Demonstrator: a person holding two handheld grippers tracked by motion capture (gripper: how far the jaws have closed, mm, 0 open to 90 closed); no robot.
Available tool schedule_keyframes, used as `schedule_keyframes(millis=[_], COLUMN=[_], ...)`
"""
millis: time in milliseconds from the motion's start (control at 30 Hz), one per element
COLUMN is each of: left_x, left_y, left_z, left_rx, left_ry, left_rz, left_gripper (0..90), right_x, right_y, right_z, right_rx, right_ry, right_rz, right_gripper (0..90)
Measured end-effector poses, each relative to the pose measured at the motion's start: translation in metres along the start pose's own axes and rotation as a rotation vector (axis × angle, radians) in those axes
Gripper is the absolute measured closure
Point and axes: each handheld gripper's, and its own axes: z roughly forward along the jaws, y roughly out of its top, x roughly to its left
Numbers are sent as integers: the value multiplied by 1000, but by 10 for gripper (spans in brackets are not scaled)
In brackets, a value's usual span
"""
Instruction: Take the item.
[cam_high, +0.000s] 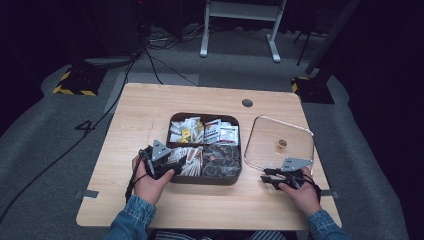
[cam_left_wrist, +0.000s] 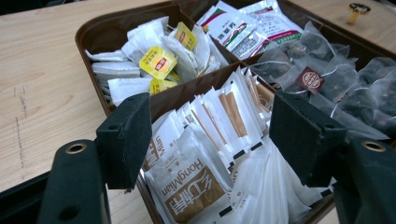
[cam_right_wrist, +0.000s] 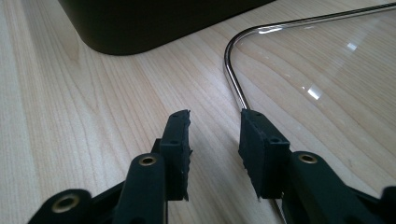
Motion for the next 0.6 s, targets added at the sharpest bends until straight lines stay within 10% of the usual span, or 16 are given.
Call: schedule_keyframes(millis=[600], left_x=[2], left_y=[-10], left_z=[14], left_rx=[170], left_ry=[24], left_rz=[60], left_gripper=[657], right_x=[0], right_y=[0], right_z=[0], right_rx=[0], right_ry=[-1], right_rz=[-2], right_gripper=[631])
